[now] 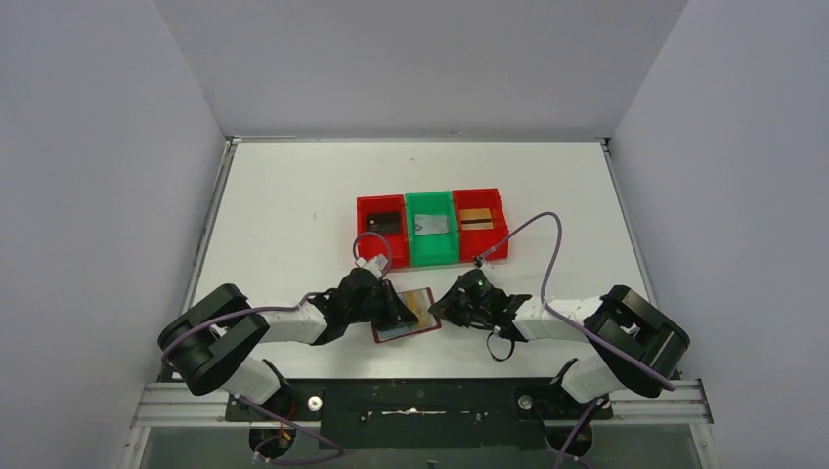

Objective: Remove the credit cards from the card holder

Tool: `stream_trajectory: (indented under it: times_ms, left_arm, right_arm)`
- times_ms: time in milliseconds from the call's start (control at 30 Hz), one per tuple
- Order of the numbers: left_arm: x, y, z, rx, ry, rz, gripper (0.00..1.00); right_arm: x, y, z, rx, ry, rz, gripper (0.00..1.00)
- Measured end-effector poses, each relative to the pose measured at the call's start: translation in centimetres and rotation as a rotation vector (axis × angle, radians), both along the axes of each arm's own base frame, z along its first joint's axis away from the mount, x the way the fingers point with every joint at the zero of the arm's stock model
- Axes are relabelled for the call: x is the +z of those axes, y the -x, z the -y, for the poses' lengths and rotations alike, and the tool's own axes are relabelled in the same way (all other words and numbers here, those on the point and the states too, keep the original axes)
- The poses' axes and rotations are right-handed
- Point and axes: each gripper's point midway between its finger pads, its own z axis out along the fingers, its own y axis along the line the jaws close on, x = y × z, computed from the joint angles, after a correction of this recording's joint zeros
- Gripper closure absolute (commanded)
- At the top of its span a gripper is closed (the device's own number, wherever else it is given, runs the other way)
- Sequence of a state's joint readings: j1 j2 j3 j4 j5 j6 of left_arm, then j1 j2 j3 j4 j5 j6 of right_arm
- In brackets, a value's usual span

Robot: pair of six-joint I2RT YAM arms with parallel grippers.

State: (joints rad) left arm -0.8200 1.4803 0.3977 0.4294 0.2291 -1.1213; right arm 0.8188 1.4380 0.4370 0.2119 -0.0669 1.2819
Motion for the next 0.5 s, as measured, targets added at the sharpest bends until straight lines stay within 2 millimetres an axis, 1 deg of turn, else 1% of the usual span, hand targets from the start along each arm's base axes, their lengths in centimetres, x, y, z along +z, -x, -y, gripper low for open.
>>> stream_trajectory:
  times_ms: [67,300,367,500]
  left_arm:
    - [-0.03,0.06,-0.1,-0.002,-0.006,0.0,0.94]
    - [-0.25,0.09,-0.58,0.002,-0.032,0.001,0.93]
    - [-0.23,0.05,-0.64,0.004,-0.034,0.001,0.87]
    - [-0.43,0.2,-0.94,-0.001,-0.049,-0.002,0.86]
  right_arm:
    - [0.01,0.0,-0.01,-0.002,-0.001,-0.001,1.0]
    - [0.02,0.03,-0.05,-0.006,-0.004,-0.005,1.0]
    - [0.02,0.02,-0.05,-0.007,-0.005,-0.005,1.0]
    - [0.01,0.02,-0.04,-0.009,-0.006,-0.007,1.0]
